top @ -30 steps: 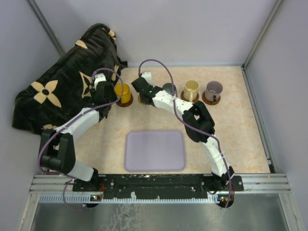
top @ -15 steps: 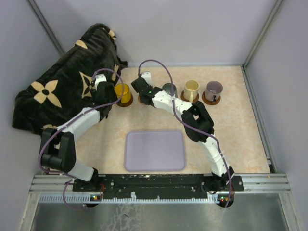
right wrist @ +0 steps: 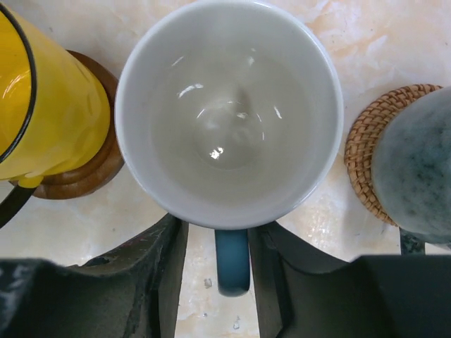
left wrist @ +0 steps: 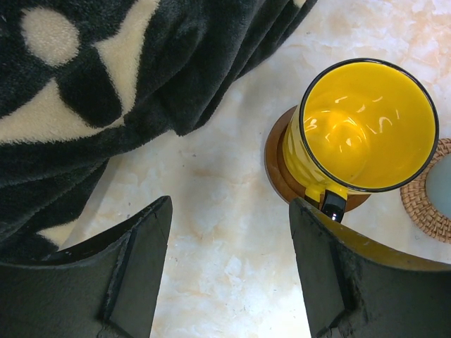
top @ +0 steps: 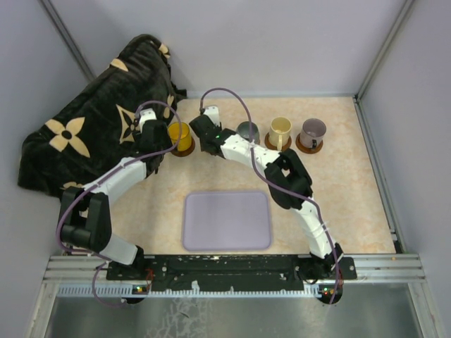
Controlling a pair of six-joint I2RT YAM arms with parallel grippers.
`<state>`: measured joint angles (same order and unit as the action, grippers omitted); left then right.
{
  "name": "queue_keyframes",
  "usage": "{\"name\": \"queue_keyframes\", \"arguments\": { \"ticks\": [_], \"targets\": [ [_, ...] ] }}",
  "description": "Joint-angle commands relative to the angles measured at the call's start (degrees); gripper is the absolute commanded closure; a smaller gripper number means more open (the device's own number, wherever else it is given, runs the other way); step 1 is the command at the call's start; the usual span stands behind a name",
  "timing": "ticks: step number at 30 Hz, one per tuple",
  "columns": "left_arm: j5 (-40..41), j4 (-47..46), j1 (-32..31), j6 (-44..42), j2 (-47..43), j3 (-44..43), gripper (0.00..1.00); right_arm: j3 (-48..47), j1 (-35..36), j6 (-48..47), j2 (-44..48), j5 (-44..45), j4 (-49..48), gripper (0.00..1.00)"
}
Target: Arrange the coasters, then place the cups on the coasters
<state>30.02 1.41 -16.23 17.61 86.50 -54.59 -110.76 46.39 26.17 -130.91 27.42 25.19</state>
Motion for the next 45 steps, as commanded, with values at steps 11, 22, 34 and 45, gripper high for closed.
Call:
{"name": "queue_keyframes", "arguments": {
  "ticks": [11, 22, 34, 45],
  "targets": [
    [0.3, -1.0, 0.5, 0.2, 0.0, 0.8, 0.26, 1.6, 2.0, 0.9, 2.8, 2.3, -3.7, 0.55],
    [0.4, -0.7, 0.5, 0.4, -0.5, 1.3, 0.26, 5.2, 2.6, 1.2, 5.1, 3.0, -5.2, 0.54],
    [0.2, -0.8, 0.5, 0.4, -0.6, 1.3, 0.26, 2.4, 2.6, -0.8, 4.3, 5.2, -4.1, 0.54],
    [0.2, -1.1, 0.5, 0.4, -0.5, 1.3, 0.26, -2.8, 2.0, -3.2, 2.0, 5.7, -2.6, 0.54]
  ]
}}
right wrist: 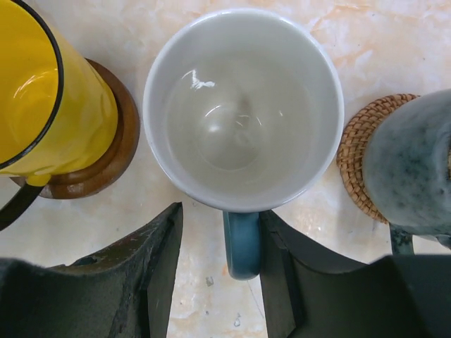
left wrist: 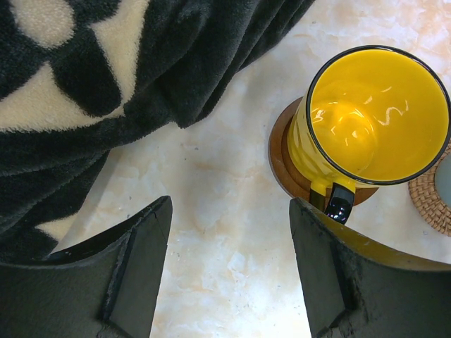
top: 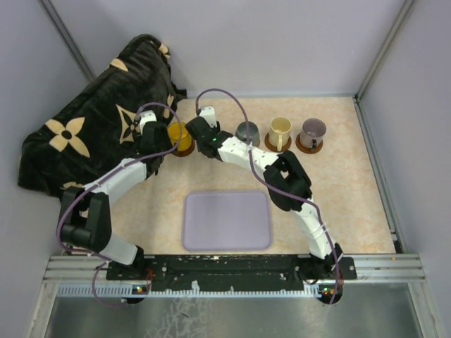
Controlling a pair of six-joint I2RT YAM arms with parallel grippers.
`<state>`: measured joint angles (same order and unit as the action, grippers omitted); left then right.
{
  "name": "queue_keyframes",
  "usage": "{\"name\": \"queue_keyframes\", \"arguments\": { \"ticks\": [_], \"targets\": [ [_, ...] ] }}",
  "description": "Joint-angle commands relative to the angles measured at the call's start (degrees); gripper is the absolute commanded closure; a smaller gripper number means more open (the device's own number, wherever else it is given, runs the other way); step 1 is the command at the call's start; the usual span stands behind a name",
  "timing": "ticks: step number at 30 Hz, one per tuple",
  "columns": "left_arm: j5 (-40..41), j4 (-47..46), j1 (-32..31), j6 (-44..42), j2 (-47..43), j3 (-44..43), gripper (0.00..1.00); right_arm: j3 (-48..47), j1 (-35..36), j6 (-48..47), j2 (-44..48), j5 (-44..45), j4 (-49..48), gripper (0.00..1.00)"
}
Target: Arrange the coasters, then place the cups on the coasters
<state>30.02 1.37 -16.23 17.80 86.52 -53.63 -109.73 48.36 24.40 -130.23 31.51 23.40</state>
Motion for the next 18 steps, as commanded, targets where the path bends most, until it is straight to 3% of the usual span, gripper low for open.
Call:
{"name": "queue_keyframes", "arguments": {
  "ticks": [1, 18],
  "targets": [
    [0.2, -1.0, 0.5, 0.3, -0.6, 0.4, 0.26, -4.0, 0.1, -1.7, 1.3, 1.5, -0.9, 0.55],
    [0.0, -1.0, 0.5, 0.6, -0.2, 0.5, 0.26, -2.0, 0.6, -0.8, 1.9, 0.2, -0.9, 0.55]
  ]
}}
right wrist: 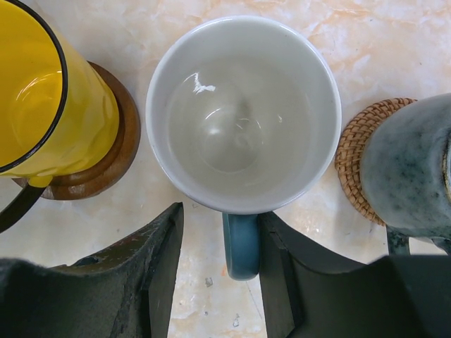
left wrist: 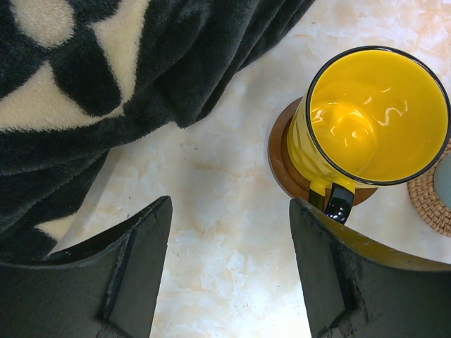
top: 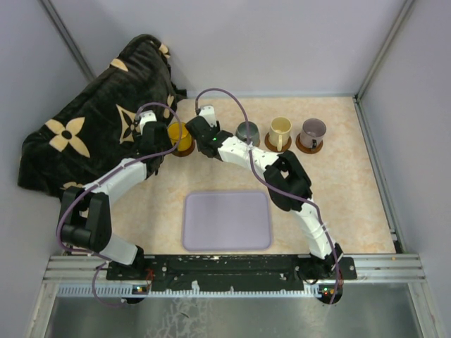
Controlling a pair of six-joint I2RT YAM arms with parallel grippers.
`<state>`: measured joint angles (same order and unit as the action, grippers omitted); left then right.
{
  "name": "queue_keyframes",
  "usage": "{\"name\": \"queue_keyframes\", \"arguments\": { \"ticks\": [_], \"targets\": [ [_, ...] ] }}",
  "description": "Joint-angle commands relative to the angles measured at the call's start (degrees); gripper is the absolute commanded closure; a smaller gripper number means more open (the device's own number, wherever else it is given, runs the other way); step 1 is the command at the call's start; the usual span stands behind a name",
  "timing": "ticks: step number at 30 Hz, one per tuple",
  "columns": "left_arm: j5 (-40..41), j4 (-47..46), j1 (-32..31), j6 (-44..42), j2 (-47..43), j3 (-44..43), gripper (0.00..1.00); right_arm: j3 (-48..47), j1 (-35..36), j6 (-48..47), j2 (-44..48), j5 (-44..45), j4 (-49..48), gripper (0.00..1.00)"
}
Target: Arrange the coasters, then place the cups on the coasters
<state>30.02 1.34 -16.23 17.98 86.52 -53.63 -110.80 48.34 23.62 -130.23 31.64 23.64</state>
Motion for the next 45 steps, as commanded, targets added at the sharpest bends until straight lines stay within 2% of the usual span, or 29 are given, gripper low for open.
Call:
{"name": "queue_keyframes", "arguments": {
  "ticks": [1, 31, 38, 45],
  "targets": [
    [0.0, -0.9, 0.5, 0.4, -0.2, 0.5, 0.26, -0.9, 0.6, -0.1, 1.9, 0.1, -1.1, 0.55],
    [0.1, -0.4, 0.5, 0.4, 0.1, 0.4, 0.26, 0.4, 1.5, 1.5, 2.6, 1.8, -0.3, 0.56],
    [0.0, -0.3, 0.5, 0.3, -0.3, 0.3, 0.26, 7.1, 1.5, 4.3, 7.6, 3.0, -0.2, 0.55],
    [-0.4, 0.3, 0.5, -0.2, -3.1, 0.4, 0.26, 17.9, 1.6, 4.9, 19.1, 5.6, -2.5, 0.55]
  ]
}}
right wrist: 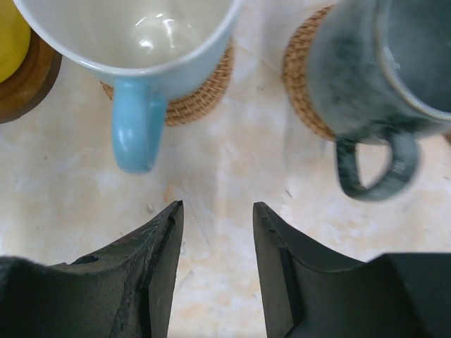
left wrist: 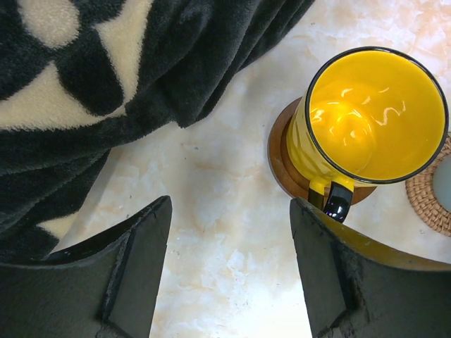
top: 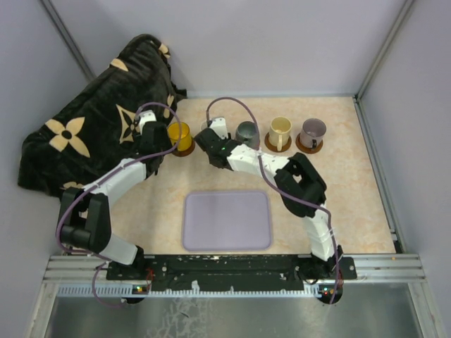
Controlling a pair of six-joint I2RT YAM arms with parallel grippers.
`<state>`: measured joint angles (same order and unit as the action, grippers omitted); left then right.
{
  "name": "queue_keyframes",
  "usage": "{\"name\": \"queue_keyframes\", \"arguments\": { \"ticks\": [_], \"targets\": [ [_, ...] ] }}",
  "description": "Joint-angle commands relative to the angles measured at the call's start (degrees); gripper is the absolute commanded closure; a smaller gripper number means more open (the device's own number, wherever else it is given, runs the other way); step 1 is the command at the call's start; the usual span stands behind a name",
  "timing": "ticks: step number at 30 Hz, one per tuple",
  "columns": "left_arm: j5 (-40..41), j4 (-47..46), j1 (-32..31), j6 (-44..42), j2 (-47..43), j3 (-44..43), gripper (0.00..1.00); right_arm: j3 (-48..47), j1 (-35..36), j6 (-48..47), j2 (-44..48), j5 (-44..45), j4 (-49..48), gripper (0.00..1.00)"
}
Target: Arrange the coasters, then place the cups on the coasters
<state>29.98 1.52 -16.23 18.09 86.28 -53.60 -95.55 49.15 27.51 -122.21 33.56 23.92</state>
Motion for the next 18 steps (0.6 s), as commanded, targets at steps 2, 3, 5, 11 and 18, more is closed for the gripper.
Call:
{"name": "queue_keyframes", "arguments": {
  "ticks": [2, 3, 5, 11, 18],
  "targets": [
    [-0.4, 0.8, 0.5, -0.6, -4.0, 0.3, 0.26, 5.3, 0.7, 0.2, 14.6, 4.7, -3.1, 0.55],
    [-0.6, 1.1, 0.5, -0.7, -4.6, 0.3, 0.26, 6.8, 0.7, -0.3, 16.6, 5.1, -3.3, 0.55],
    [-0.9, 1.9, 0.5, -1.1, -6.4, 0.4, 0.25, 9.9, 0.5, -1.1, 20.6, 6.4, -4.0, 0.54],
    [-2.7, 4.3, 0.5, -2.3, -12.1, 2.2, 0.25, 20.4, -6.5, 2.4, 34.8, 4.7, -2.4, 0.41],
    [-4.8, 8.0, 0.5, -1.3, -20.4, 5.4, 0.24, 33.0, -16.2, 2.3, 51.5, 7.8, -0.1, 0.18]
  ]
}}
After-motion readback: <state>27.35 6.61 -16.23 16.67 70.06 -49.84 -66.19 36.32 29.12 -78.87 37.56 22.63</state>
